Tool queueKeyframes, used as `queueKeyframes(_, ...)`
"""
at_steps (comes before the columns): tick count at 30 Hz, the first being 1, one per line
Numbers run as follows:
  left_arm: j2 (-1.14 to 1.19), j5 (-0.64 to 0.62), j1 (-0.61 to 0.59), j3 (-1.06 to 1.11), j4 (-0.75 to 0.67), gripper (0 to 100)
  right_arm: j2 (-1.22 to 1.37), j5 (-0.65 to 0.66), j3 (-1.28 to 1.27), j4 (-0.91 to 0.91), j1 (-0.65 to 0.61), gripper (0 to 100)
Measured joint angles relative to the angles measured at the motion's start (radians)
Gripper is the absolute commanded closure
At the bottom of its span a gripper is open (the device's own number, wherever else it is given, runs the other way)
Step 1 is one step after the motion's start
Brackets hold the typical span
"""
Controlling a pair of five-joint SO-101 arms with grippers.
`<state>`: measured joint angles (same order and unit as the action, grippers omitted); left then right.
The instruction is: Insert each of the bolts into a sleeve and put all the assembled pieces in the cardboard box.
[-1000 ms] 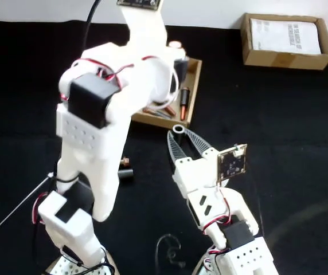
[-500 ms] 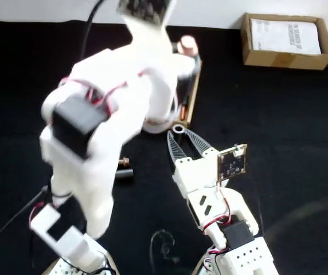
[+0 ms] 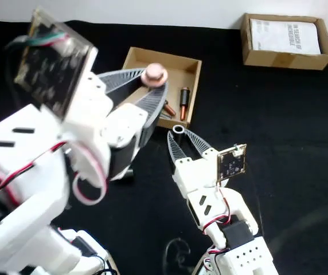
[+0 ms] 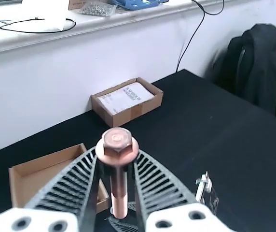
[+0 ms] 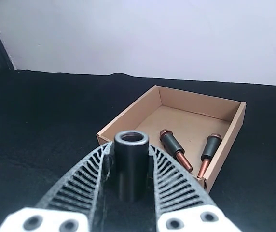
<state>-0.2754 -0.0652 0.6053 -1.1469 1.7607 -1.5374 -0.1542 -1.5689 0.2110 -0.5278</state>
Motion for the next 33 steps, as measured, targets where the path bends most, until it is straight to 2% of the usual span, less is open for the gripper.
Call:
queueKeyframes(8, -0.212, 0.04, 0.0, 0.379, -0.002, 99, -0.002, 0.0, -0.041, 0.0, 0.0, 99.1)
queueKeyframes(12, -0.247, 0.04, 0.0, 0.545, -0.084, 99, -0.002, 0.0, -0.048, 0.0, 0.0, 99.1)
queueKeyframes(21, -0.259, 0.04, 0.0, 0.888, -0.324, 99, -0.002, 0.0, -0.048, 0.0, 0.0, 99.1)
queueKeyframes(33, -0.256, 0.04, 0.0, 1.347, -0.819, 99, -0.002, 0.0, -0.048, 0.0, 0.0, 99.1)
